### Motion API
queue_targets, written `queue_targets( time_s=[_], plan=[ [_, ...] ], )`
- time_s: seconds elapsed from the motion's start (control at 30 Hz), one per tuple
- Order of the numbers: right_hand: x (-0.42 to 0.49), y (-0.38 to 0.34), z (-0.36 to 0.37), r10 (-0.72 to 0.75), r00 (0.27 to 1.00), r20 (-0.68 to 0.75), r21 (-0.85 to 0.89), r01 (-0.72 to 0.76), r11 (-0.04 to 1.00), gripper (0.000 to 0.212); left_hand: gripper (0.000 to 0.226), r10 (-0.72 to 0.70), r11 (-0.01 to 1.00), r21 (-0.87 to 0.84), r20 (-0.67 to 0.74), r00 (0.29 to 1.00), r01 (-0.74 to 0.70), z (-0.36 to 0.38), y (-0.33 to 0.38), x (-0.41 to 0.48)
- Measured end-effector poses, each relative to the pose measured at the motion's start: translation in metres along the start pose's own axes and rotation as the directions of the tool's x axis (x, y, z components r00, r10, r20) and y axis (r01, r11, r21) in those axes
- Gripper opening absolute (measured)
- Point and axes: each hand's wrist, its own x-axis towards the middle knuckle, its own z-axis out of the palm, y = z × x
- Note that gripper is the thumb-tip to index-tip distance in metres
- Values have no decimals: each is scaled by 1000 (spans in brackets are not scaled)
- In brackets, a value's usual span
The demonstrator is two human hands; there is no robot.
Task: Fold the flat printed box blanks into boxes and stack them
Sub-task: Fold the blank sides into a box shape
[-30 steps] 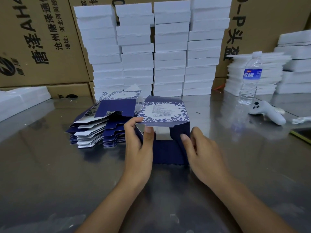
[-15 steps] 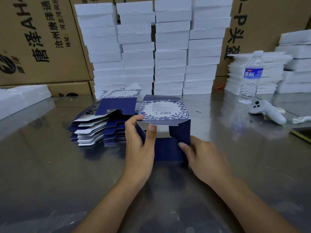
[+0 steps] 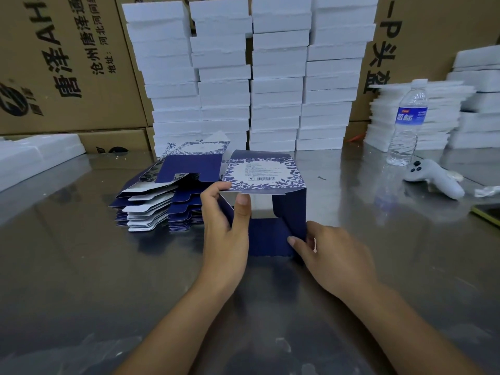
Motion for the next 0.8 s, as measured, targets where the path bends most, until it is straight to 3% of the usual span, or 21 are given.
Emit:
queue_targets(
  time_s=[0.1, 0.27, 0.4, 0.5, 0.6, 0.8],
  plan=[
    [-1, 1, -1, 30, 1000, 8, -18, -30, 999, 41, 40, -10, 1000, 8, -7, 1000, 10, 0, 0, 0],
    [2, 2, 1, 34, 999, 21, 111, -37, 993, 40, 33, 6, 1000, 8, -22, 1000, -6, 0, -1, 0],
    [1, 2, 3, 13, 1000, 0, 118, -13, 993, 44, 41, 9, 999, -31, -33, 999, -10, -2, -1, 2],
    [0, 3, 5, -19, 999, -31, 239, 26, 971, 45, 37, 0, 996, -84, -91, 996, -7, -3, -1, 4],
    [0, 1, 7, -75, 995, -70, 384, 97, 918, 39, 21, -78, 986, -157, -158, 984, 53, -7, -3, 11],
    [2, 1, 8, -85, 988, -126, 390, 128, 912, 37, 37, -191, 957, -250, -161, 968, 147, -12, -4, 16]
  ],
)
